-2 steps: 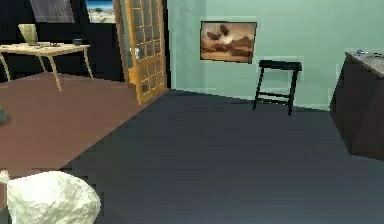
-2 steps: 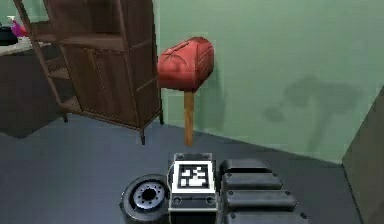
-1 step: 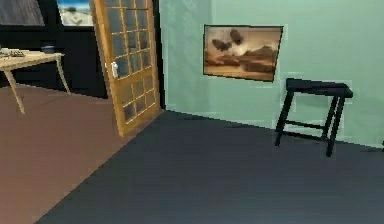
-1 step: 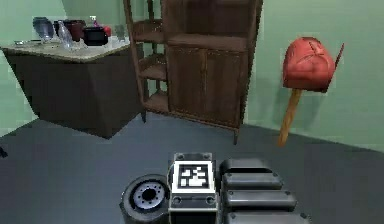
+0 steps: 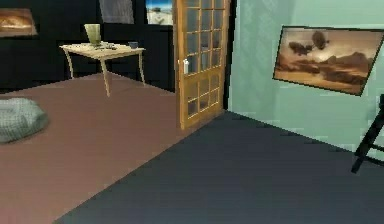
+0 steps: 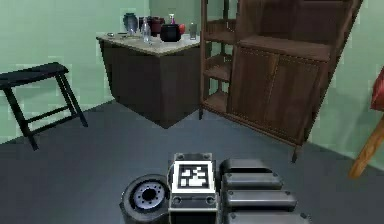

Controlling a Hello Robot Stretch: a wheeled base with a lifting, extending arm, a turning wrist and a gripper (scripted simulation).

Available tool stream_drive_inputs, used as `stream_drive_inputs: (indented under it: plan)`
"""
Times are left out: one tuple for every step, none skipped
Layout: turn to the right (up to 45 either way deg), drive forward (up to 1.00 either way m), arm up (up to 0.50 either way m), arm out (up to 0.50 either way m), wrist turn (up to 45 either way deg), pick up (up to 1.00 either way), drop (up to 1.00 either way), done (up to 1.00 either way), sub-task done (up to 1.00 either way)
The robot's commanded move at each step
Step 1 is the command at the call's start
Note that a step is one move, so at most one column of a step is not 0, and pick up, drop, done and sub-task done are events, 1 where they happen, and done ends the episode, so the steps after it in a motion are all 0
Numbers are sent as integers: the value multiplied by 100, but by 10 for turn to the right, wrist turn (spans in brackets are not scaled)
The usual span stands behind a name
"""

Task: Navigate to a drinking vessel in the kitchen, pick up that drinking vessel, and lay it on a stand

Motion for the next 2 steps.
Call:
stream_drive_inputs:
  plan:
    - [0, 10, 0, 0, 0, 0, 0, 0, 0]
    - [-30, 0, 0, 0, 0, 0, 0, 0, 0]
